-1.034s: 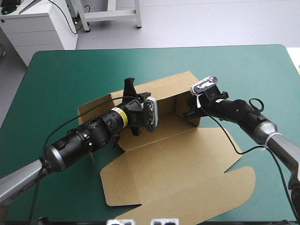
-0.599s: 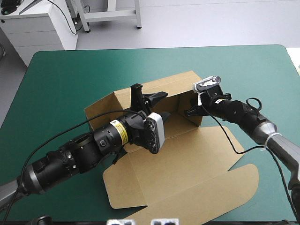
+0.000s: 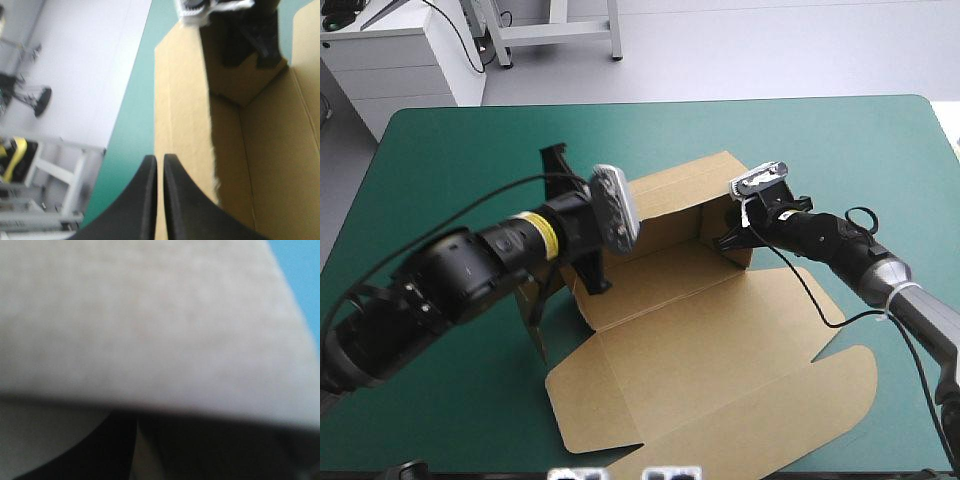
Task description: Fold the box
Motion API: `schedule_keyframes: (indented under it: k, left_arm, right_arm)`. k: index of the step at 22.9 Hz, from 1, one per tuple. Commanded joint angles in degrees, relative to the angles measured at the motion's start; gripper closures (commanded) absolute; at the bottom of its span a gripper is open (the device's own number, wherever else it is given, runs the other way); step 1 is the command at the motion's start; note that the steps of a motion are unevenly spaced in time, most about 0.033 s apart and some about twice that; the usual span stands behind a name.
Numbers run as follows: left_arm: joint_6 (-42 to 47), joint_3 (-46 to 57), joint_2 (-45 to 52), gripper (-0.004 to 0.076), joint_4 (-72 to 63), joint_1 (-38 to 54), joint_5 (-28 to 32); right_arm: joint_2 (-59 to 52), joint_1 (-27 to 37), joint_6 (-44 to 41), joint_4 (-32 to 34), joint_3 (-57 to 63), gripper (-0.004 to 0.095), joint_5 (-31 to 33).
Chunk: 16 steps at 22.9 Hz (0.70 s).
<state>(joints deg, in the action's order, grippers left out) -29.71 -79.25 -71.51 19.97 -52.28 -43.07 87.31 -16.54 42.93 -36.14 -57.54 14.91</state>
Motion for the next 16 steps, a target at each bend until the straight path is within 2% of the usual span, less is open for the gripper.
schedule_keyframes:
  k: [1,3,7,9,13,16]
  left_arm:
    - [-2.96,-10.53,0.66,0.0704,-11.26,11.69,-11.61]
    - [-3.91,-11.42,0.77,0.0705,-17.09,21.95,-13.18]
    - [-3.15,-11.42,0.04,0.0706,-30.43,41.65,-20.38]
    - [-1.20,-11.31,-0.22,0.0716,-34.74,49.18,-21.77]
    - [1.15,-11.31,-0.59,0.0732,-35.62,55.59,-21.97]
    - [1.80,-11.22,-0.59,0.0733,-35.51,57.48,-22.09]
  right_arm:
    - [-2.82,0.10,5.42,1.19,-3.21,0.0926,3.83]
    - [-4.08,0.56,6.02,3.82,-5.74,0.0926,8.98]
    - [-5.35,4.70,-1.50,5.77,-12.96,0.0928,23.69]
    - [-5.38,6.49,-4.83,5.67,-16.27,0.0928,30.58]
    - [-5.38,6.81,-8.30,5.99,-20.02,0.0928,38.18]
    - [-5.38,6.81,-11.78,7.49,-21.76,0.0928,40.96]
